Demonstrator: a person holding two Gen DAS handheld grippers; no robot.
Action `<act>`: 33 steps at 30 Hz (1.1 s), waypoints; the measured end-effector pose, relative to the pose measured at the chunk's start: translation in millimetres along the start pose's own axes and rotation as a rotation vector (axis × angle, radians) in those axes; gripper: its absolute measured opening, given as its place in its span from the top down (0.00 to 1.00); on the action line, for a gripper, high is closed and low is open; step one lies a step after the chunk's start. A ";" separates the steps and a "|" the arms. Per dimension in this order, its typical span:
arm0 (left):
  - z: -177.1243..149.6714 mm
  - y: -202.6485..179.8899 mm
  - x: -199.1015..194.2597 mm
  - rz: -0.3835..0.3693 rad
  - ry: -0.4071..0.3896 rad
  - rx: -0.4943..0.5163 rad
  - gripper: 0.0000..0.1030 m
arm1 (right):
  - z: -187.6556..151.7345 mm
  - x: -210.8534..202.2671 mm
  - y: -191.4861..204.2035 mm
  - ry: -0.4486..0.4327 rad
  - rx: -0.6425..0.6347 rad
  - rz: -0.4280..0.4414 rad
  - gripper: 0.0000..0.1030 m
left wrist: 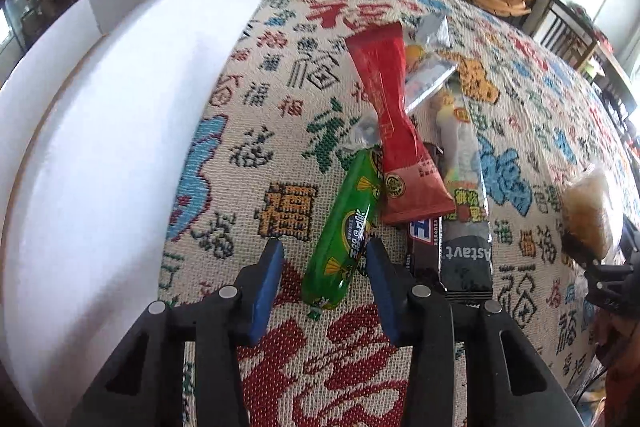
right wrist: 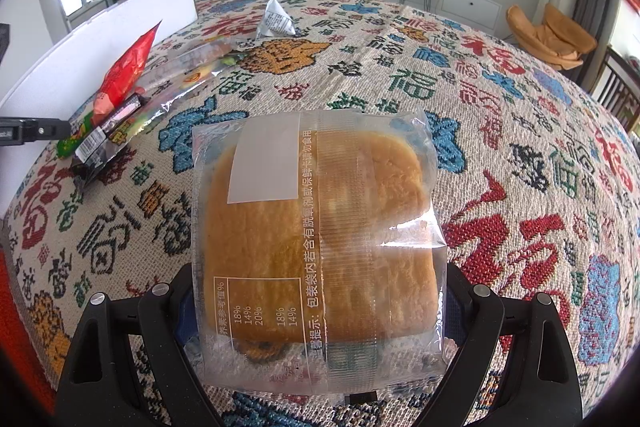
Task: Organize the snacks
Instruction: 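Grasp the green sausage stick with the left gripper while the right gripper carries the bread toward the box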
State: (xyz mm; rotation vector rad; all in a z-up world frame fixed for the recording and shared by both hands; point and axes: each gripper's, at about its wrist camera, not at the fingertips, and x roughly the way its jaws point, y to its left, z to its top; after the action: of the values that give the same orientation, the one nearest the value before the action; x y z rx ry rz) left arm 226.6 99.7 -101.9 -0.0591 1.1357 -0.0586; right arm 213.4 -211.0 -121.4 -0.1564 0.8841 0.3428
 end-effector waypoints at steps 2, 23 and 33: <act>0.9 -8.6 4.9 0.036 -0.033 0.068 0.58 | 0.1 -0.2 -0.4 0.000 0.000 0.000 0.10; -74.4 16.7 -46.0 -0.114 -0.113 -0.173 0.78 | 22.0 -6.8 -0.3 0.171 0.006 -0.004 0.12; -84.5 8.4 -67.0 -0.158 -0.158 -0.179 0.78 | 32.0 -8.6 6.9 0.260 -0.041 -0.032 0.31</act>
State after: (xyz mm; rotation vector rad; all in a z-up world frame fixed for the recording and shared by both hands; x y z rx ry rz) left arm 121.9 111.7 -77.5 -0.3077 0.9740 -0.0913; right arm 229.3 -197.7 -94.6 -0.2575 1.1302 0.3149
